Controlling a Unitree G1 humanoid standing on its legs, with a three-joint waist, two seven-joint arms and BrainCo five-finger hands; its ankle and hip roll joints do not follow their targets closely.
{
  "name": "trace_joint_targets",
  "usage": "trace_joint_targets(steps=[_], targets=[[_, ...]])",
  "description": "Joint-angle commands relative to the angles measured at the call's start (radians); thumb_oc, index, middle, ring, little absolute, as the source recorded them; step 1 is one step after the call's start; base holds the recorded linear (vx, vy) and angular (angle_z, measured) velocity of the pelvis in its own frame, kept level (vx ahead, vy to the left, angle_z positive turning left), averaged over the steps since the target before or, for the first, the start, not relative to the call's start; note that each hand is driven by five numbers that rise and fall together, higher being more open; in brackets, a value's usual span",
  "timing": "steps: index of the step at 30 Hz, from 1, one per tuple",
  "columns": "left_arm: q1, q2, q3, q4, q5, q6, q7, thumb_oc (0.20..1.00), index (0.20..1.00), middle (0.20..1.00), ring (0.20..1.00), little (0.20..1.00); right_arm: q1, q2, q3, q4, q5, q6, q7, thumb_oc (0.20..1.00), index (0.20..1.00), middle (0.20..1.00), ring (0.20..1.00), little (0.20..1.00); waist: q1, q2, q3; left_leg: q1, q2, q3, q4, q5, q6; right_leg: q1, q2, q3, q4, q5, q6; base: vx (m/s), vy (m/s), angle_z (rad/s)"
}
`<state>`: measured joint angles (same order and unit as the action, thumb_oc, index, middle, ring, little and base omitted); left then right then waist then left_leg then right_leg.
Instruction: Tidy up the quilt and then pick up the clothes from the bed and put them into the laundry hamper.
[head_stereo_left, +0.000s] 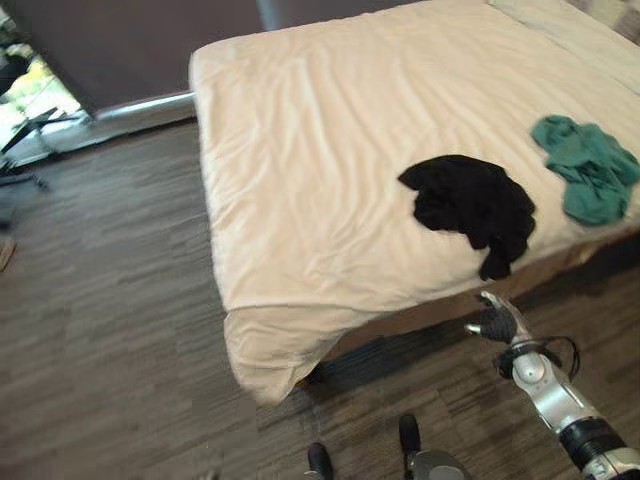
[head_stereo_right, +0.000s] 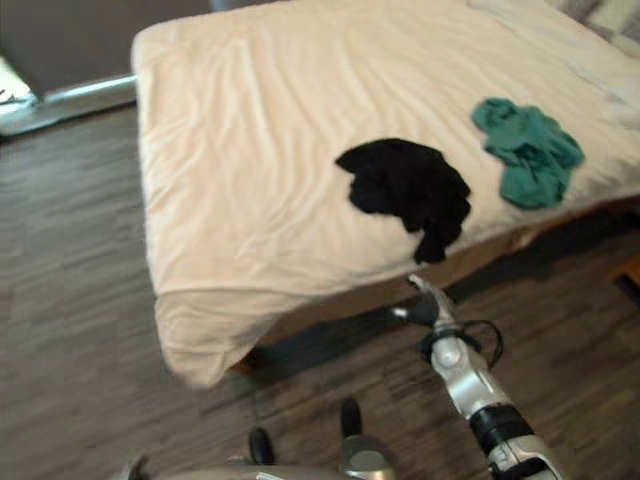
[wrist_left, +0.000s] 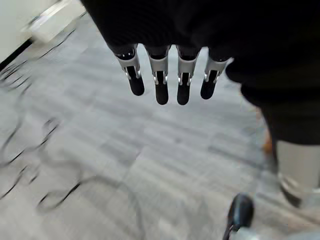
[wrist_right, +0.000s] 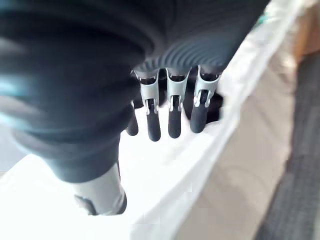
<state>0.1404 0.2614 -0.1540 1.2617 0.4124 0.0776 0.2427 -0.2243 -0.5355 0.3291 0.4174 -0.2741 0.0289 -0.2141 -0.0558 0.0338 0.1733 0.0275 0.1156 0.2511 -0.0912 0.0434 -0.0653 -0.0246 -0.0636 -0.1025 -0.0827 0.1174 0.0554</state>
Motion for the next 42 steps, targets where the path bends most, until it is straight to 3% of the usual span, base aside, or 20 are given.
trace_joint_targets(steps=[1,2,3,4,6,7,10,11,17,19,23,28,31,32,34,36,39,42], targets=[[-0.105,0.019,-0.036,-0.004,-0.09,-0.017,0.043,1.0,1.0,1.0,1.0,1.0,-0.22,0.033,0.06,-0.016,-0.006,-0.065,-0.011,0.2,0.2,0.2,0.2,0.2,0.052,-0.047,0.043,0.064,0.016,0.007,0.004,-0.075,-0.043,0.009,-0.111,0.003,0.066,-0.169,0.126,-0.07,-0.016,0.33],[-0.105,0.017,-0.074,-0.018,-0.096,-0.023,0.046,1.0,1.0,1.0,1.0,1.0,-0.345,0.067,0.12,0.031,0.013,-0.059,-0.011,0.2,0.2,0.2,0.2,0.2,0.09,-0.05,0.055,0.043,0.014,-0.016,0.004,-0.068,-0.042,0.005,-0.116,-0.016,0.066,-0.167,0.126,-0.07,-0.016,0.47],[-0.106,0.017,-0.072,-0.018,-0.096,-0.023,0.046,1.0,1.0,1.0,1.0,1.0,-0.35,0.068,0.122,0.035,0.014,-0.061,-0.013,0.2,0.2,0.2,0.2,0.2,0.088,-0.05,0.055,0.041,0.013,-0.017,0.004,-0.067,-0.042,0.003,-0.116,-0.017,0.067,-0.167,0.126,-0.19,-0.032,0.55],[-0.137,0.016,-0.138,-0.05,-0.097,-0.033,0.058,1.0,1.0,1.0,1.0,1.0,-0.517,0.116,0.184,0.129,0.058,-0.053,-0.017,0.2,0.2,0.2,0.2,0.2,0.131,-0.05,0.089,0.0,0.01,-0.05,0.004,-0.052,-0.043,-0.02,-0.121,-0.034,0.075,-0.165,0.127,-0.14,-0.022,0.64],[-0.157,0.021,-0.164,-0.063,-0.1,-0.036,0.062,1.0,1.0,1.0,1.0,1.0,-0.585,0.129,0.199,0.184,0.08,-0.051,-0.021,0.2,0.2,0.2,0.2,0.2,0.146,-0.048,0.102,-0.027,0.009,-0.063,0.004,-0.041,-0.044,-0.039,-0.121,-0.041,0.077,-0.161,0.127,-0.18,-0.023,0.63],[-0.203,0.03,-0.217,-0.088,-0.104,-0.043,0.068,1.0,1.0,1.0,1.0,1.0,-0.692,0.157,0.222,0.315,0.115,-0.04,-0.029,0.2,0.2,0.2,0.2,0.2,0.18,-0.04,0.125,-0.063,0.008,-0.086,0.004,-0.024,-0.049,-0.062,-0.122,-0.06,0.081,-0.157,0.127,-0.14,-0.014,0.51],[-0.251,0.029,-0.268,-0.115,-0.113,-0.053,0.07,1.0,1.0,1.0,1.0,1.0,-0.763,0.189,0.241,0.441,0.14,-0.03,-0.029,0.2,0.2,0.2,0.2,0.2,0.204,-0.026,0.15,-0.099,0.007,-0.108,0.004,-0.008,-0.055,-0.081,-0.125,-0.082,0.084,-0.153,0.128,-0.12,-0.011,0.4],[-0.292,0.024,-0.315,-0.139,-0.127,-0.063,0.077,1.0,1.0,1.0,1.0,1.0,-0.786,0.234,0.244,0.549,0.169,-0.018,-0.022,0.2,0.2,0.2,0.2,0.2,0.222,-0.008,0.172,-0.131,0.007,-0.128,0.004,0.007,-0.062,-0.099,-0.129,-0.103,0.085,-0.149,0.127,-0.08,-0.004,0.49],[-0.347,0.007,-0.371,-0.165,-0.127,-0.065,0.082,1.0,1.0,1.0,1.0,1.0,-0.742,0.331,0.258,0.635,0.208,-0.009,0.013,0.2,0.2,0.2,0.2,0.2,0.235,0.023,0.205,-0.181,0.004,-0.149,0.004,0.026,-0.07,-0.131,-0.136,-0.128,0.088,-0.143,0.128,-0.04,0.008,0.26],[-0.37,0.008,-0.402,-0.144,-0.096,-0.067,0.072,1.0,1.0,1.0,1.0,1.0,-0.651,0.42,0.378,0.63,0.159,-0.009,0.123,0.2,0.2,0.2,0.2,0.2,0.231,0.03,0.212,-0.203,0.003,-0.154,0.004,0.028,-0.077,-0.14,-0.139,-0.14,0.083,-0.141,0.128,0.0,0.0,0.0],[-0.37,0.008,-0.405,-0.118,-0.075,-0.07,0.064,1.0,1.0,1.0,1.0,1.0,-0.577,0.456,0.467,0.544,0.178,-0.024,0.229,0.2,0.2,0.2,0.2,0.2,0.221,0.02,0.201,-0.2,0.002,-0.151,0.004,0.024,-0.078,-0.133,-0.142,-0.134,0.077,-0.142,0.127,0.03,-0.001,-0.04],[-0.361,0.028,-0.385,-0.11,-0.057,-0.061,0.071,1.0,1.0,1.0,1.0,1.0,-0.588,0.384,0.524,0.166,0.325,-0.091,0.281,0.2,0.2,0.2,0.2,0.2,0.197,0.0,0.186,-0.175,0.004,-0.135,0.004,0.012,-0.078,-0.122,-0.144,-0.118,0.075,-0.146,0.127,0.02,0.005,0.01],[-0.345,0.039,-0.349,-0.122,-0.053,-0.059,0.069,1.0,1.0,1.0,1.0,1.0,-0.635,0.238,0.432,-0.076,0.469,-0.143,0.251,0.2,0.2,0.2,0.2,0.2,0.168,-0.012,0.18,-0.153,0.006,-0.113,0.004,0.002,-0.077,-0.121,-0.142,-0.098,0.077,-0.147,0.129,0.04,0.038,-0.06],[-0.337,0.037,-0.322,-0.129,-0.064,-0.062,0.067,1.0,1.0,1.0,1.0,1.0,-0.662,0.121,0.323,-0.144,0.498,-0.173,0.184,0.2,0.2,0.2,0.2,0.2,0.148,-0.013,0.18,-0.145,0.007,-0.1,0.004,-0.004,-0.078,-0.126,-0.142,-0.089,0.079,-0.149,0.131,0.02,0.026,-0.1],[-0.335,0.034,-0.307,-0.131,-0.07,-0.062,0.064,1.0,1.0,1.0,1.0,1.0,-0.658,0.089,0.281,-0.162,0.499,-0.179,0.162,0.2,0.2,0.2,0.2,0.2,0.138,-0.011,0.178,-0.149,0.007,-0.094,0.004,-0.003,-0.078,-0.134,-0.141,-0.086,0.079,-0.146,0.131,0.0,0.027,-0.17],[-0.34,0.024,-0.302,-0.137,-0.084,-0.063,0.067,1.0,1.0,1.0,1.0,1.0,-0.667,0.054,0.18,-0.118,0.507,-0.194,0.071,0.2,0.2,0.2,0.2,0.2,0.129,-0.003,0.181,-0.15,0.006,-0.084,0.004,-0.005,-0.076,-0.15,-0.138,-0.076,0.087,-0.147,0.13,-0.01,0.01,-0.19],[-0.357,0.018,-0.298,-0.191,-0.125,-0.066,0.076,1.0,1.0,1.0,1.0,1.0,-0.708,-0.003,0.03,0.076,0.463,-0.154,-0.096,0.2,0.2,0.2,0.2,0.2,0.116,0.024,0.22,-0.164,0.008,-0.066,0.026,-0.011,-0.068,-0.198,-0.139,-0.05,0.145,-0.168,0.124,-0.04,0.022,-0.14],[-0.364,0.019,-0.293,-0.219,-0.152,-0.064,0.081,1.0,1.0,1.0,1.0,1.0,-0.69,-0.018,-0.038,0.18,0.49,-0.128,-0.139,0.2,0.2,0.2,0.2,0.2,0.11,0.028,0.241,-0.21,0.013,-0.06,0.088,-0.032,-0.063,-0.236,-0.142,-0.041,0.181,-0.177,0.118,-0.08,0.002,-0.22]])
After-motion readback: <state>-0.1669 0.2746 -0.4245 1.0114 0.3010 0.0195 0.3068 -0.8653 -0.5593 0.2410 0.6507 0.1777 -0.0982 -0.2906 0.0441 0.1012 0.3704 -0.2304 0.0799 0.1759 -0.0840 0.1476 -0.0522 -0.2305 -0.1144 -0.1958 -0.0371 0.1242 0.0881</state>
